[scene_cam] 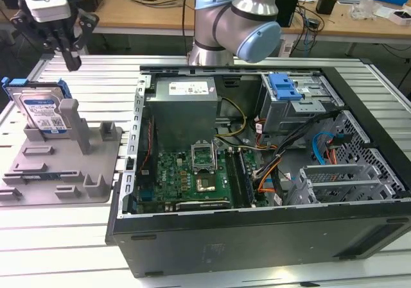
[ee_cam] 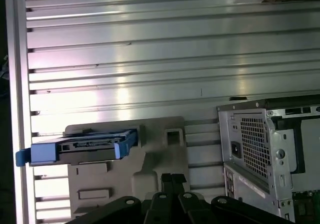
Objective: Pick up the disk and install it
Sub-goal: 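Reach for the disk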
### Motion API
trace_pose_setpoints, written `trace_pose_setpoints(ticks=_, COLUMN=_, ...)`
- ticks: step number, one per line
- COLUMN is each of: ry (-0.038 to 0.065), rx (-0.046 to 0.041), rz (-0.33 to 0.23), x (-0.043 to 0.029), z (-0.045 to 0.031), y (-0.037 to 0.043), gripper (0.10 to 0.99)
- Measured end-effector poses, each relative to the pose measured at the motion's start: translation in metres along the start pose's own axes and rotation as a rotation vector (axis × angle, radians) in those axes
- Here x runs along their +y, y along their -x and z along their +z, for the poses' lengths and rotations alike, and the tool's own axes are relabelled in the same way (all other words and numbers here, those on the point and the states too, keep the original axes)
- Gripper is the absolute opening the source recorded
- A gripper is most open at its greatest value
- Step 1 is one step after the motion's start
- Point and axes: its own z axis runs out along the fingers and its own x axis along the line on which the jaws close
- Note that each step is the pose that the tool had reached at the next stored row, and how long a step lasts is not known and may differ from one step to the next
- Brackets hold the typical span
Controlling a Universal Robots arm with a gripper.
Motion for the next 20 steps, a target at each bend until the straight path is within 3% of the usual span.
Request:
trace_pose_setpoints(ticks=10, ry=0.000, rx=0.0040, rz=0.000, x=0.0066, z=0.0019, y=-0.0335, gripper=0.106)
trace_pose_setpoints(ticks=20, ry=-0.001, rx=0.0096, rz=0.000, x=0.0123, z=0.0032, y=-0.0580, gripper=0.106)
